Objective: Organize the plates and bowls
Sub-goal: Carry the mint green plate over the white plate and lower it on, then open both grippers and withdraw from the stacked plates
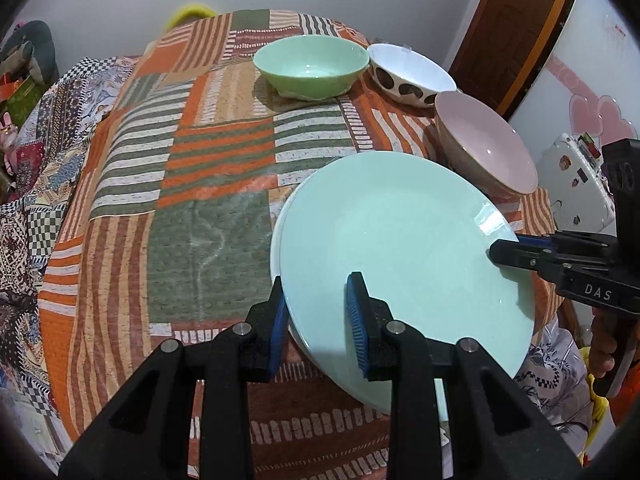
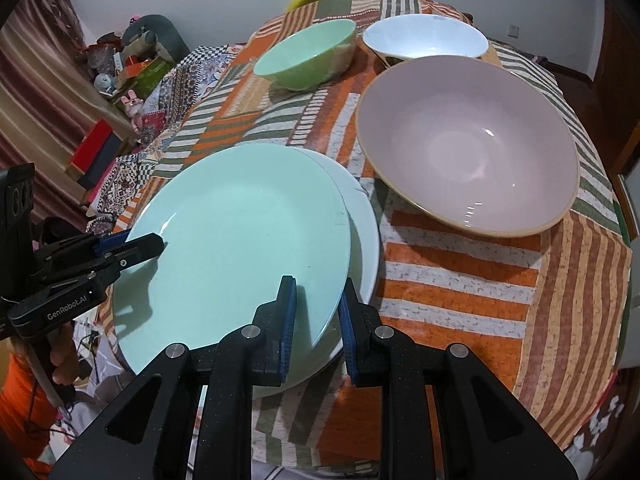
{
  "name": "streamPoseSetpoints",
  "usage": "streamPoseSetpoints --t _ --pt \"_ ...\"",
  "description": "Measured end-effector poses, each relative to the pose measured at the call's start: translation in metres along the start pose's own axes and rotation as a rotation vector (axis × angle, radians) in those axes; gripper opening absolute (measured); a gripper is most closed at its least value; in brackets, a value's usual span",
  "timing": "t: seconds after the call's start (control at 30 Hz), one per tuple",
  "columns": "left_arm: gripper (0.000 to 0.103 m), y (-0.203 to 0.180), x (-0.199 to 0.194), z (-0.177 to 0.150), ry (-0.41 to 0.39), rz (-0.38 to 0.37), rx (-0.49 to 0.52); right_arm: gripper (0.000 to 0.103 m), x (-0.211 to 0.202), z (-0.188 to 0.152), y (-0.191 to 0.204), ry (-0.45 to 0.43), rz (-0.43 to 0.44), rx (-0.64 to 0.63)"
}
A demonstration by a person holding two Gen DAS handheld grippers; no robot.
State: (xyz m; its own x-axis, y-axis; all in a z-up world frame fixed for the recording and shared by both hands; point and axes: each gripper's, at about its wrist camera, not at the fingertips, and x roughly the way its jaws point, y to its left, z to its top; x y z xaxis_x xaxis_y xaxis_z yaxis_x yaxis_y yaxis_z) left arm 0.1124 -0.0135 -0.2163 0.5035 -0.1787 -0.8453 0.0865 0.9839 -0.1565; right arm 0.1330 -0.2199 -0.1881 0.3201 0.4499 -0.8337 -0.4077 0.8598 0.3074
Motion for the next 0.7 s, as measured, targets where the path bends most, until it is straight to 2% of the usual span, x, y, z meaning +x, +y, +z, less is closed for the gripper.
streamPoseSetpoints --t 0.3,0.5,0.63,0.7 --pt "0.029 0.001 0.006 0.004 -0.011 0.024 0.016 0.019 0.003 0.002 -0.003 0.002 0.000 -0.003" --pt "0.029 -0.007 0.010 0.001 -0.020 0.107 0.087 0.019 0.003 0.002 0.000 0.005 -0.015 -0.023" --pt "0.029 -0.013 0.012 0.000 -0.002 0.044 0.103 0.020 0.001 0.003 0.002 0.008 -0.032 -0.035" --pt "0.029 -0.018 0.015 -0.001 -0.001 0.053 0.118 0.020 0.002 0.003 0.003 0.009 -0.037 -0.038"
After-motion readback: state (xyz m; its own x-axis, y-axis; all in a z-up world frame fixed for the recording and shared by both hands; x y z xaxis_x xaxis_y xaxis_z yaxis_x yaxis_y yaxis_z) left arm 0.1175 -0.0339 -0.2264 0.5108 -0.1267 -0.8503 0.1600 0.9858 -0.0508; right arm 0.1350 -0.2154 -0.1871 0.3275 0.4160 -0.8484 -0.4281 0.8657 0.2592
